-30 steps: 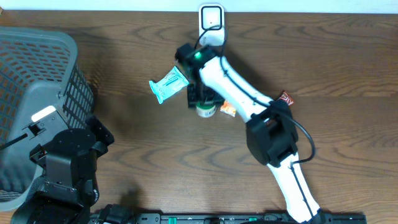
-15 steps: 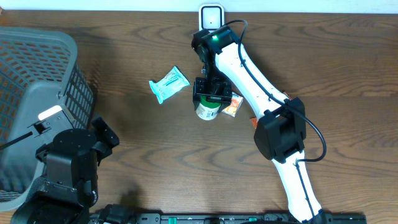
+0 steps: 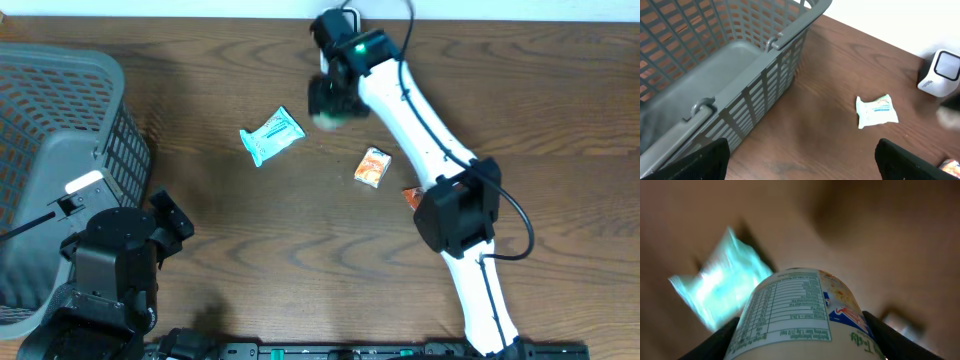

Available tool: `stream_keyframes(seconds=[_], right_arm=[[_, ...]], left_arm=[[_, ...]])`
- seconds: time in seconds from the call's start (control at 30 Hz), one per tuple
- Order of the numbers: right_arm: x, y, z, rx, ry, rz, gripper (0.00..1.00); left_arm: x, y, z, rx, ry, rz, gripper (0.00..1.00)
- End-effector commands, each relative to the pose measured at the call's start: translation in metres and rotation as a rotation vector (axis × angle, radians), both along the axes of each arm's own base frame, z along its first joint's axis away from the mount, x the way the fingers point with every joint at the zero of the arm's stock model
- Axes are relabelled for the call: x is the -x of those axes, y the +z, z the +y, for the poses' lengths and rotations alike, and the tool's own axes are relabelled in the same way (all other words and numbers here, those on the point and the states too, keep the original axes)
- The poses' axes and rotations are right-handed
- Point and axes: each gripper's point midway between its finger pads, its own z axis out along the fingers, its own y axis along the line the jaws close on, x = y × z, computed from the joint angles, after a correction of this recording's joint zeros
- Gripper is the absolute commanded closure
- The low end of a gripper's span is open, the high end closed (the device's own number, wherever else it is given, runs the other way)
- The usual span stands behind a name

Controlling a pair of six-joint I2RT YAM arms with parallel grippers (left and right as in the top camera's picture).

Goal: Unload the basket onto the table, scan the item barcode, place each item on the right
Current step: 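Raise the jar with the right gripper up to the scanner face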

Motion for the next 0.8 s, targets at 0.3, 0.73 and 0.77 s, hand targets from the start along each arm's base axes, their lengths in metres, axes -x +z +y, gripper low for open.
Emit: stream_keyframes(seconds=[0.3, 0.73, 0.77], right_arm=[[-0.118, 0.093, -0.035, 0.210, -0.035, -0.645, 0.46], [-0.170, 0.088, -0.022, 0.140, -0.048, -0.981, 0.46], [-0.171, 0.087, -0.021, 0.138, -0.049, -0.994, 0.47]], left_arm=[[0.002, -0.004, 0.002, -0.005, 0.008, 0.018, 0.07], [0.002, -0.004, 0.002, -0.008, 0.011, 0.017, 0.07], [0.002, -0.004, 0.003, -0.009, 0.012, 0.016, 0.07]])
